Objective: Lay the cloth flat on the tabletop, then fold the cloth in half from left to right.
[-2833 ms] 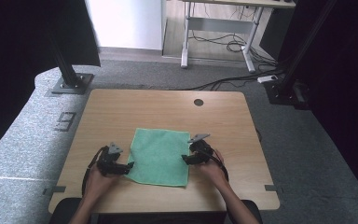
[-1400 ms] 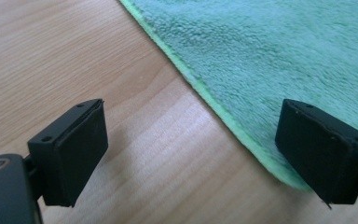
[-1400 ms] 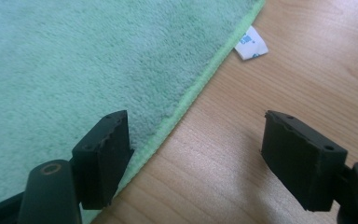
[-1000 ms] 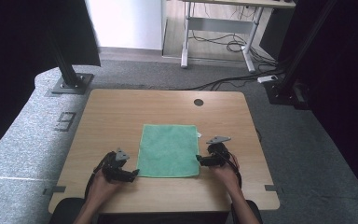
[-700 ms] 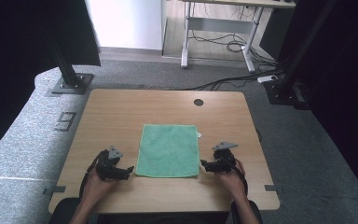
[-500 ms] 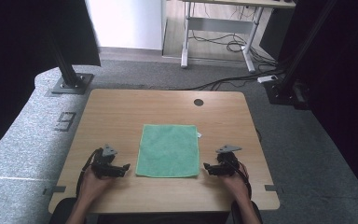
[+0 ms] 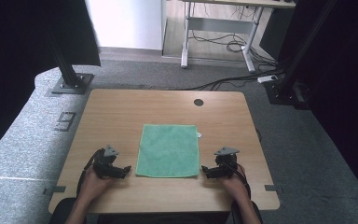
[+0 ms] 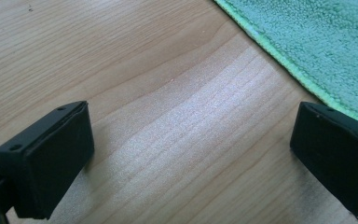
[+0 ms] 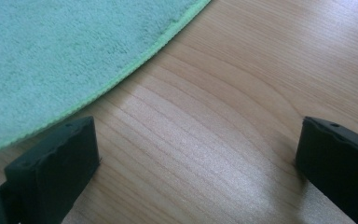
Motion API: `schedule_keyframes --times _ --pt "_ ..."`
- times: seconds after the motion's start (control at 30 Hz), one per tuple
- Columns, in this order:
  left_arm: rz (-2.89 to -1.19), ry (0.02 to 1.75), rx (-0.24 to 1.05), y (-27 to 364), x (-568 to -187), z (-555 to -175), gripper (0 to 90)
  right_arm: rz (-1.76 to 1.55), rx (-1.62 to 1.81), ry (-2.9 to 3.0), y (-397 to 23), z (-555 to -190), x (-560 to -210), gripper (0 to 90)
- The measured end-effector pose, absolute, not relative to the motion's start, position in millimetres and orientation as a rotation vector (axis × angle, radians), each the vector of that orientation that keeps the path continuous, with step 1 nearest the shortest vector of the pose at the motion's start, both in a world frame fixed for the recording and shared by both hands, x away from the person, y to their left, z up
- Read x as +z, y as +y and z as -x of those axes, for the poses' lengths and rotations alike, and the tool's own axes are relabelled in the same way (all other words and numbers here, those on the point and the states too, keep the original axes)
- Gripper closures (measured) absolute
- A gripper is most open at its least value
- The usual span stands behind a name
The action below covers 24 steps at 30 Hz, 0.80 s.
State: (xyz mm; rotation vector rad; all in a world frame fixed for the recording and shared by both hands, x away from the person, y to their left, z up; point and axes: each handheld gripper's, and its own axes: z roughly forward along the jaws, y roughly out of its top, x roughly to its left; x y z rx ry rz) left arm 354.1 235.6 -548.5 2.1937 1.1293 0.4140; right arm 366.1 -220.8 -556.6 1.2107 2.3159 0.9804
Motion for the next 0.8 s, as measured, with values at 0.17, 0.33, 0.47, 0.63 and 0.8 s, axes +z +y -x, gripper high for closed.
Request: schedule_keyframes --times 0.17,0.33,0.47,0.63,0.8 --pt "-2.194 1.129 0.414 236 -549 -354 0.0 -1.209 0.981 2.316 -221 -366 -557 0.0" --pt "-2.194 1.126 0.413 236 -549 -354 0.0 -1.21 0.981 2.316 -221 -366 -557 0.0" --pt "-2.199 1.123 0.409 235 -548 -355 0.0 -1.207 0.982 2.321 -221 -366 -556 0.0" --pt "-2.231 1.139 0.39 233 -544 -366 0.0 -1.223 0.959 2.33 -221 -366 -555 0.0" --pt "-2.195 1.115 0.414 223 -533 -383 0.0 -1.26 0.958 2.317 -220 -365 -549 0.0"
